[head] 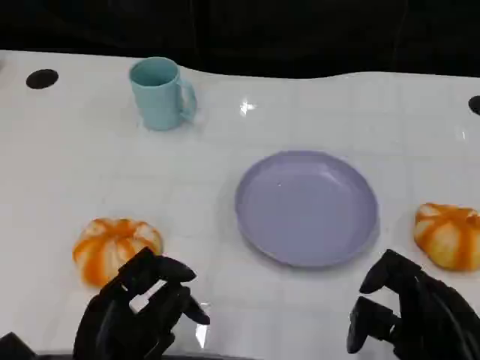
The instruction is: Grasp the bread from the table and place it into the plate.
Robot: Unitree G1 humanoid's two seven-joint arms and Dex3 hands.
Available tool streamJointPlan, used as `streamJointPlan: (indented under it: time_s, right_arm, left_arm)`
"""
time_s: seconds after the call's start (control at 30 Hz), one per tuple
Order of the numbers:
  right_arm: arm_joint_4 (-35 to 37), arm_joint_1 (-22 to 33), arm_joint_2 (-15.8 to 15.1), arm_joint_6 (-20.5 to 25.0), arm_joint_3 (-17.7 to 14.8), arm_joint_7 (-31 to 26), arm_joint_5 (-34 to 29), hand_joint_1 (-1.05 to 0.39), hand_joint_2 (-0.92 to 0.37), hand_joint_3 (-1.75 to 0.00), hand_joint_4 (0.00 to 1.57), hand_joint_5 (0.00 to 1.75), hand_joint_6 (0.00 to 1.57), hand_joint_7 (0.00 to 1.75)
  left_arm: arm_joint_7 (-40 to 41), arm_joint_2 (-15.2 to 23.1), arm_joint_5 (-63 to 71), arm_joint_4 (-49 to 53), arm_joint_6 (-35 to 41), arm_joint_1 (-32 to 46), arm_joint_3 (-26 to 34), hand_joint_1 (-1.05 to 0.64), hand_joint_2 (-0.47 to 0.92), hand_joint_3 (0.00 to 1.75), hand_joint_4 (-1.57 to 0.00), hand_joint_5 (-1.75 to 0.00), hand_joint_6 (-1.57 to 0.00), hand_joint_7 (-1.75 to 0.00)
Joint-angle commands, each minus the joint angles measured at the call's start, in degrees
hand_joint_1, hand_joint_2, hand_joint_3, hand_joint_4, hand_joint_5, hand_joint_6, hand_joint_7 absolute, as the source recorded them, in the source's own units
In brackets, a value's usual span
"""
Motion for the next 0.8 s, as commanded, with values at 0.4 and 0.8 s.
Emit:
streamJointPlan:
  time_s: [0.4,0.8]
  right_arm:
    - [-0.3,-0.2,-0.7,0.1,-0.6,0.5,0.6,-0.53,-0.92,-0.49,0.75,1.75,0.46,1.74]
    - [-0.1,-0.4,-0.6,0.1,-0.6,0.3,0.6,-0.53,-0.92,-0.49,0.76,1.75,0.47,1.75]
  left_arm:
    - [-0.3,0.5,0.1,0.4,-0.7,0.1,0.4,-0.55,0.92,0.27,-0.58,-1.73,-0.56,-1.32]
    - [-0.1,0.7,-0.5,-0.4,0.8,0.0,0.5,-0.56,0.92,0.27,-0.58,-1.73,-0.57,-1.32]
